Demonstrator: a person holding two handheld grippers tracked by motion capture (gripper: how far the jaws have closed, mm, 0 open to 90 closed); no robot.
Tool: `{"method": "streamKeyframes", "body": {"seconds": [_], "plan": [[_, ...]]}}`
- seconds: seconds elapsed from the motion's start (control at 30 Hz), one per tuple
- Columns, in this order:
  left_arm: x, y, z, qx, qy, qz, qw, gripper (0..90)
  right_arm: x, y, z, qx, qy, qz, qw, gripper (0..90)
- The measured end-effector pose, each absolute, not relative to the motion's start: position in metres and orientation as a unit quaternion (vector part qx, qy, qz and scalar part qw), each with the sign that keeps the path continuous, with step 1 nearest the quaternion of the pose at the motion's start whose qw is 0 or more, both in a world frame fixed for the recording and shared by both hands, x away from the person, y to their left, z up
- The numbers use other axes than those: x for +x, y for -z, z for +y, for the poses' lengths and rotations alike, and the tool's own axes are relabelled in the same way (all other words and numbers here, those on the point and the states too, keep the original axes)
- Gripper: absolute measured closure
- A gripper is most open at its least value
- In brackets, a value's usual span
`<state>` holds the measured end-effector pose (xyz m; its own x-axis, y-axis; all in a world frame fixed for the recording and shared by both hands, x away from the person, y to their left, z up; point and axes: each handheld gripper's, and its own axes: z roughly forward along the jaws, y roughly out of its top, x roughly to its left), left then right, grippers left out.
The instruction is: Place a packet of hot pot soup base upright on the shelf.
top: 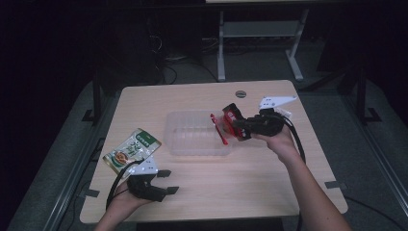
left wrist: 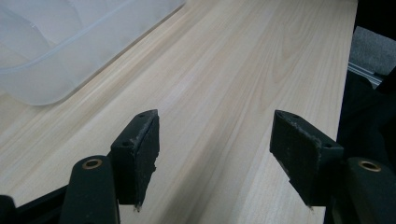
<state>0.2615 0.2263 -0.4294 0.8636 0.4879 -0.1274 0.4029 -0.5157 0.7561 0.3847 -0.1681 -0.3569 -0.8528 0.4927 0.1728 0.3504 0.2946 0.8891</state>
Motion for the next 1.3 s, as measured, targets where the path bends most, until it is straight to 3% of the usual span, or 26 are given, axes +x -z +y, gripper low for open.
{"method": "streamKeyframes", "body": {"seconds": [1.3], "plan": [[0.262,0.433,0.222,0.876,-0.041,0.251,0.410,32.8,0.396,0.376,-0.150,0.299,-0.500,0.810,0.060,85.2]]}}
